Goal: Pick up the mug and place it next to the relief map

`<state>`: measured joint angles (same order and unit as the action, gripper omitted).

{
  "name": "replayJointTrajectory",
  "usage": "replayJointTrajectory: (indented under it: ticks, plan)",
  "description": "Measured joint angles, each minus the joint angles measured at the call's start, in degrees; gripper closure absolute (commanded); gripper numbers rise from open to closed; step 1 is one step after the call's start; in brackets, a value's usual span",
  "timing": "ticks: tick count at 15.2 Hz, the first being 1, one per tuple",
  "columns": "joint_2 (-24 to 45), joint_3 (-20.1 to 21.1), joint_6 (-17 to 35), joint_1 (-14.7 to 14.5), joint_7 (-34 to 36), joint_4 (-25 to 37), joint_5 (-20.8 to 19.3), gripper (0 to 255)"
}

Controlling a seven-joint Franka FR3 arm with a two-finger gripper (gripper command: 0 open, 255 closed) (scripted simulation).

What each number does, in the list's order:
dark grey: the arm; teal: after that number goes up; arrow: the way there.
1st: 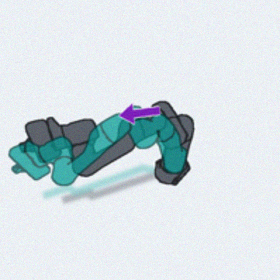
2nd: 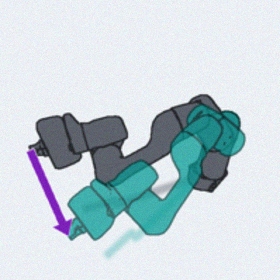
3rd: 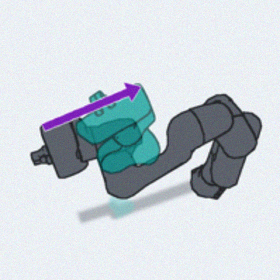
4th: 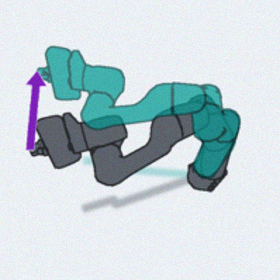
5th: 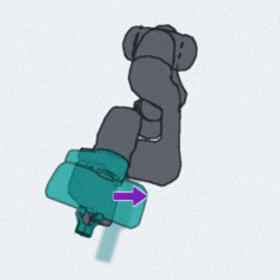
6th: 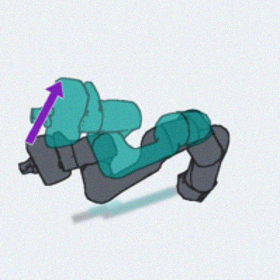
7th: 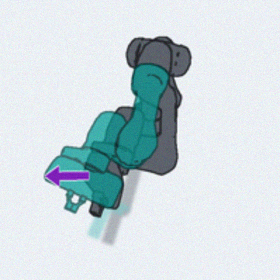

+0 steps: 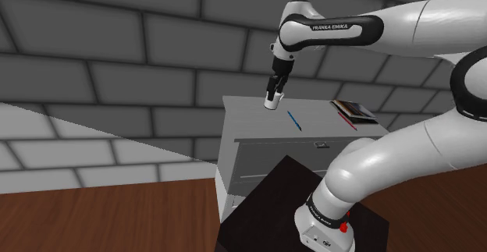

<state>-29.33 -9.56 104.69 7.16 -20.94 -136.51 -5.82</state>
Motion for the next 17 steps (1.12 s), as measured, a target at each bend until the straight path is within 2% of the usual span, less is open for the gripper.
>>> replayJointTrajectory:
  ticks: [8,17]
  plan:
    - [13.44,-6.16,9.5,2.25,-6.48,5.76,-1.06,0]
    - [30.62,-11.33,17.79,4.8,-14.77,16.21,3.15,0]
